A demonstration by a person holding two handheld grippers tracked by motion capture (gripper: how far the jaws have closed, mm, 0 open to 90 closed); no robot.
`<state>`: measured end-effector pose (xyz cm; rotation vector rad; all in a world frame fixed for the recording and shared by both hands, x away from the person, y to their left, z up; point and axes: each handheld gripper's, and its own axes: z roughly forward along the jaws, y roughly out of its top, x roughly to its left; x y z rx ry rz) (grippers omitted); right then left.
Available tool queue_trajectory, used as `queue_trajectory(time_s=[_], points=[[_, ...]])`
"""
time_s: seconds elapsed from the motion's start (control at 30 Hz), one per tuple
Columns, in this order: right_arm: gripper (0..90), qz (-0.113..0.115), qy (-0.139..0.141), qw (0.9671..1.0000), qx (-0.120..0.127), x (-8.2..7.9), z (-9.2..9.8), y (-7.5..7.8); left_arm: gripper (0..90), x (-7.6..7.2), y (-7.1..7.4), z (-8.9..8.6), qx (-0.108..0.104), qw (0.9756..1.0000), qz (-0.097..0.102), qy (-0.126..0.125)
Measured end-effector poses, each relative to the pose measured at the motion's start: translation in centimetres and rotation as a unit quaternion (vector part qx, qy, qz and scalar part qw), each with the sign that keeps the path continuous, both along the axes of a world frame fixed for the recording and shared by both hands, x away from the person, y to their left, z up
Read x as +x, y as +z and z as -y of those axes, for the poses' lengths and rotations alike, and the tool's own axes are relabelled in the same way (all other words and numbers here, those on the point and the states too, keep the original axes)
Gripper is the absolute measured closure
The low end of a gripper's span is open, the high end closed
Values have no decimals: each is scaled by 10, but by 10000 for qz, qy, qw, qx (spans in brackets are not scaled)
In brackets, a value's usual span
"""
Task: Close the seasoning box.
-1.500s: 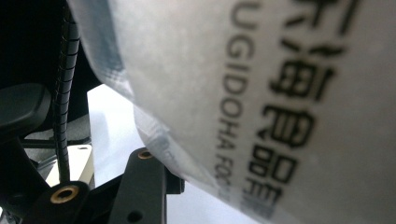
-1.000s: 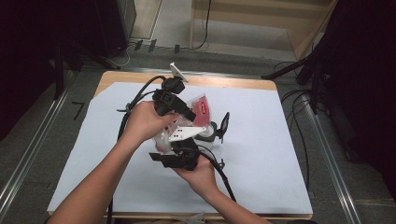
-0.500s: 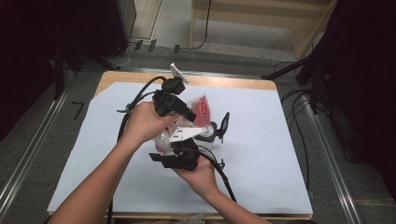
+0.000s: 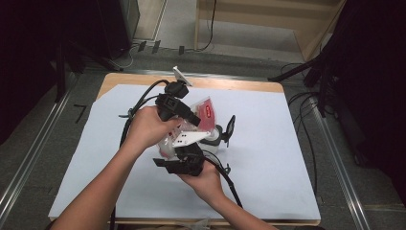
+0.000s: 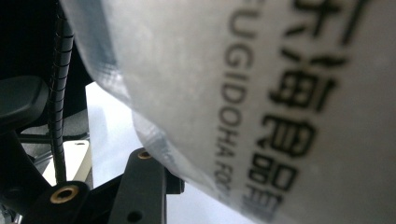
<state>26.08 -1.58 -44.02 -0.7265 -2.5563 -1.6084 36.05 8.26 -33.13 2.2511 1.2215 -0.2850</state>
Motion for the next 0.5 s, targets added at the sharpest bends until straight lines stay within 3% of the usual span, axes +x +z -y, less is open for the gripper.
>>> queue_trajectory(time_s=[0.5], points=[[629, -32, -11, 10000, 59, 0, 0, 2, 785, 1, 3, 4, 93, 10000, 1, -8]])
